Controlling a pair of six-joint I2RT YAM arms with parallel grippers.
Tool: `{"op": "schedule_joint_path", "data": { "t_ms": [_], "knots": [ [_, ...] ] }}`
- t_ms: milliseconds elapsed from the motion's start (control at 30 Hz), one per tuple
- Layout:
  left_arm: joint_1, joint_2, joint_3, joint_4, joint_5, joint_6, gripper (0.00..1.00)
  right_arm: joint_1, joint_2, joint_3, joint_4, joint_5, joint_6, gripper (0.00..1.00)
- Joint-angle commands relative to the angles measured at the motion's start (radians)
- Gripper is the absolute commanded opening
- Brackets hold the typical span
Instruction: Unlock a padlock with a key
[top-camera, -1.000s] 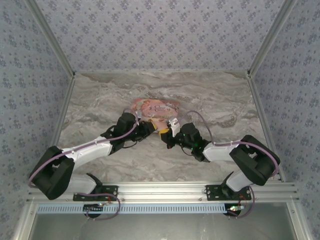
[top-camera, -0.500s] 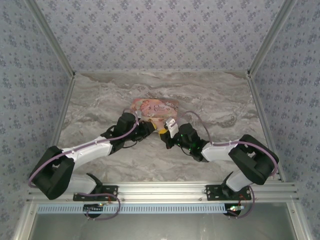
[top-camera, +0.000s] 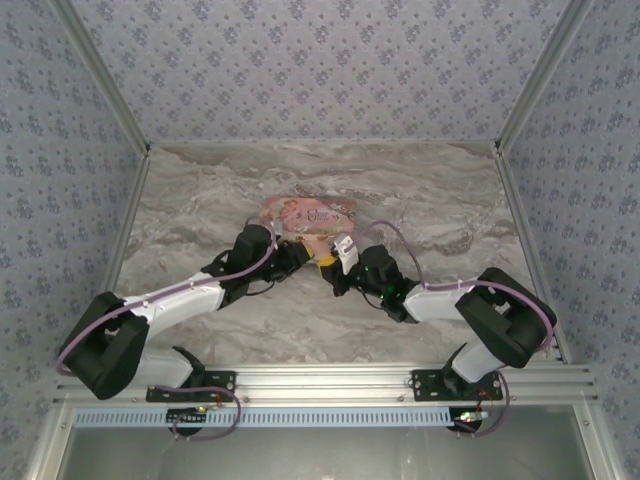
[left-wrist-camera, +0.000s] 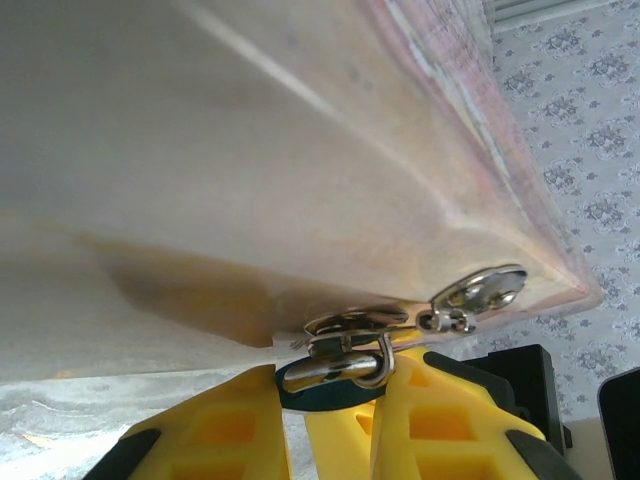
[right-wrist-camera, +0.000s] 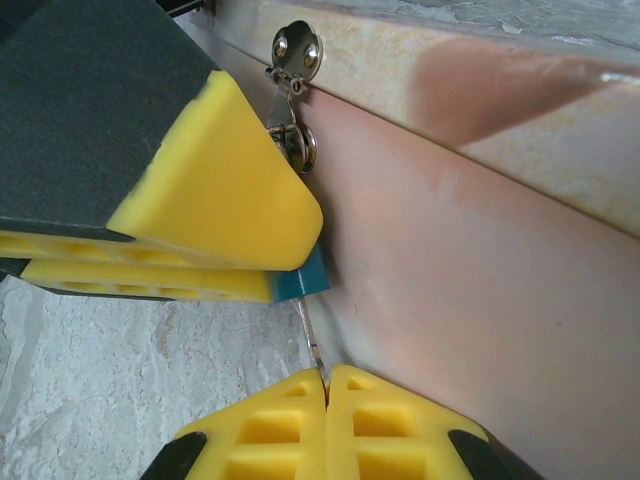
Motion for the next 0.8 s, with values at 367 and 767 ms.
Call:
{"op": "schedule_joint_path", "data": {
  "t_ms": [367, 767],
  "knots": [
    [-0.029, -0.028, 0.036, 0.023, 0.139, -0.005, 0.15, 0.005, -0.026, -0.038, 0.050, 0.032, -0.007, 0.00],
    [-0.029, -0.028, 0.034, 0.019, 0.133, -0.001, 0.15, 0.023, -0.028, -0.061, 0.039, 0.050, -0.003, 0.00]
  ]
}}
